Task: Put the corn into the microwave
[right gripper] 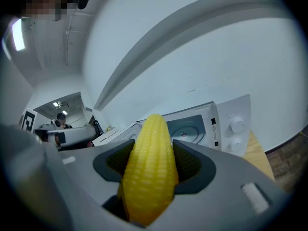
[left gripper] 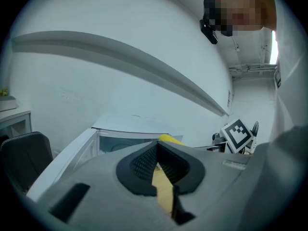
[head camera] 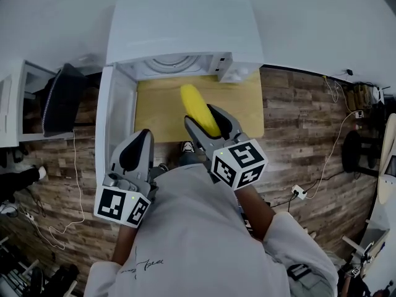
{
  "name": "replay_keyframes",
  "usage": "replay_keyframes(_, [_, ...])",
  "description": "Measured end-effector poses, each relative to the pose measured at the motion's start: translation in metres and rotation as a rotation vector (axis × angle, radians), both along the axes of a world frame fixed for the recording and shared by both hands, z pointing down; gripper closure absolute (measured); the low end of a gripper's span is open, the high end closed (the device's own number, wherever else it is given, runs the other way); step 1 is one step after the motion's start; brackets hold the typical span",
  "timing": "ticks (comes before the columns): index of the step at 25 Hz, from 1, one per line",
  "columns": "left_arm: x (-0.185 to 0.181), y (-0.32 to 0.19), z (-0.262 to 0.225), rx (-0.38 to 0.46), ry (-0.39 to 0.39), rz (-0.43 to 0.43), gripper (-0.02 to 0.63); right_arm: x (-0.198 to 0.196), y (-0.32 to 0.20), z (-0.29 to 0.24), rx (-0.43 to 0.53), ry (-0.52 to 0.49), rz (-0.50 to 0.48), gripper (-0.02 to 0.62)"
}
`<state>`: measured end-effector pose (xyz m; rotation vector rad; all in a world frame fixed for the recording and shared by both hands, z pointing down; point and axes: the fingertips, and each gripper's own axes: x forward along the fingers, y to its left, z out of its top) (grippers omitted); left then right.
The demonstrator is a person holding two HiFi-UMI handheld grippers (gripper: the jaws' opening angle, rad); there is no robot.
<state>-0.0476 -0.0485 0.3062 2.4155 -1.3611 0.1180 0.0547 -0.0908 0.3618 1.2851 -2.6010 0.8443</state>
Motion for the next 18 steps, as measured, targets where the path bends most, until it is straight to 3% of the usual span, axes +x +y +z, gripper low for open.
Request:
replay_keyframes(9, [0.018, 0.005, 0.007, 0.004, -0.070, 0.013, 0.612, 0.010, -0.008, 0.018, -0.021, -0.006, -0.018, 0.334])
replay_keyframes(18, [0.022, 0.016, 0.008, -0.007, -0.062, 0.005, 0.612, 0.009, -0.013, 0.029, -0.023, 0.003, -0.033, 0.334])
